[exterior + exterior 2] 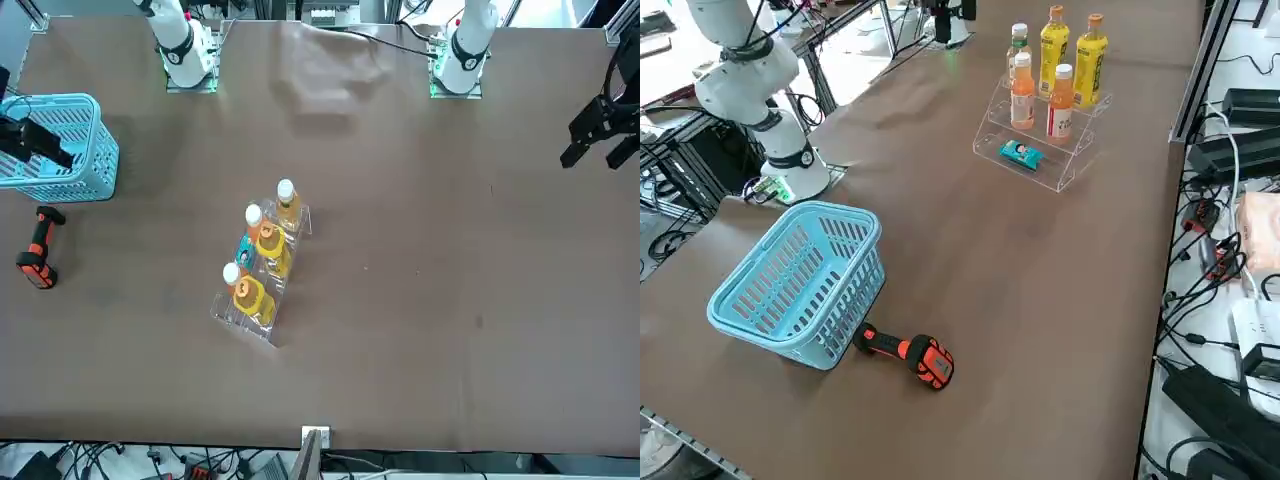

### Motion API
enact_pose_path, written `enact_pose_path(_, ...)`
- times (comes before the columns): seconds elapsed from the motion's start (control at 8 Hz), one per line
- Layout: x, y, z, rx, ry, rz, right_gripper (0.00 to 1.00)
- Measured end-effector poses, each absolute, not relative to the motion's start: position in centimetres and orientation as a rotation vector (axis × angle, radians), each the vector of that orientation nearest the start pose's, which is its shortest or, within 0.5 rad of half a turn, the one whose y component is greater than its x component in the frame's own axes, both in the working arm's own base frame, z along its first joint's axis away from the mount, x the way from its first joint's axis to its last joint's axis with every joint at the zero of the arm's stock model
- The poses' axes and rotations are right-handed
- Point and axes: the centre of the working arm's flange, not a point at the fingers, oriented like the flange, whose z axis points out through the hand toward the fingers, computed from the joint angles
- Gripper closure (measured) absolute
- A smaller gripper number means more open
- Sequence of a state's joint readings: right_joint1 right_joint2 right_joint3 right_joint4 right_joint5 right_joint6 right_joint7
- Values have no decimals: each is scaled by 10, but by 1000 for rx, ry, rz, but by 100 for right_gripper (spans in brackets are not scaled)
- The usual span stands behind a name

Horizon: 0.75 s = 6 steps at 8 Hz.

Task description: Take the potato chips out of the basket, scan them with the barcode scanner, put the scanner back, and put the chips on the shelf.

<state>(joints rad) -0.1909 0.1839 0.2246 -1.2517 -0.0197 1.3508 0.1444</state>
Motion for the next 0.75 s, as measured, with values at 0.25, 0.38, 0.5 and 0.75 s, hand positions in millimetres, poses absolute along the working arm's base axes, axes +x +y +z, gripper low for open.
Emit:
enact_pose_path(0.25, 582, 9, 641, -3120, 173, 88, 0)
enact_pose_path(0.38, 576, 11, 640, -3123, 172, 84, 0)
enact_pose_path(0.5, 571, 11, 642, -3126, 170, 84, 0)
enact_pose_path(0.75, 569, 6, 642, -3128, 173, 83, 0)
